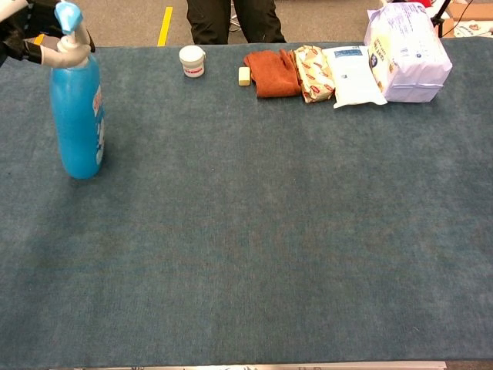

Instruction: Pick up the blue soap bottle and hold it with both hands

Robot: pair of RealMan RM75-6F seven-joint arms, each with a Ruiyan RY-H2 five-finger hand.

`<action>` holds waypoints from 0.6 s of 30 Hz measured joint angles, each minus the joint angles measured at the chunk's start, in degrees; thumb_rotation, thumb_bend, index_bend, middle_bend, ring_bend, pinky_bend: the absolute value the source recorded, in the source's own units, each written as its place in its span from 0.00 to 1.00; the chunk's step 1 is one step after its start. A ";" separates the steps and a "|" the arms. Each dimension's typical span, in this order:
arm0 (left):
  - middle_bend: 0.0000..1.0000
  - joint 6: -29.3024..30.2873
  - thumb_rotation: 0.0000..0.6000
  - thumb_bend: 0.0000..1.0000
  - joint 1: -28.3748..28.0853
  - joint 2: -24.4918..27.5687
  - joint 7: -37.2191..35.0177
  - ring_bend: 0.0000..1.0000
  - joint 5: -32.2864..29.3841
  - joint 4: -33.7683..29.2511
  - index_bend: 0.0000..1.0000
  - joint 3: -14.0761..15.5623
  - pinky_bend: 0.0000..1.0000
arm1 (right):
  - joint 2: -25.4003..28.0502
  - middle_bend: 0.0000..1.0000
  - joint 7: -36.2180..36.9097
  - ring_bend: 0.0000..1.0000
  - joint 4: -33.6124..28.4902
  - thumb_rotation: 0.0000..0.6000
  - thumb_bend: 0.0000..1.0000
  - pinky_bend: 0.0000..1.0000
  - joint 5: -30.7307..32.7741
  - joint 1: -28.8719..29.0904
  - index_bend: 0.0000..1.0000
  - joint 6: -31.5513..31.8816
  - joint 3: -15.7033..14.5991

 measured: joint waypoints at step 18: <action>0.51 -8.86 1.00 0.49 2.37 10.47 -32.18 0.30 8.81 -0.47 0.75 -4.91 0.27 | 3.95 0.42 7.74 0.38 -6.83 1.00 0.24 0.32 -2.66 7.04 0.30 -9.70 -0.81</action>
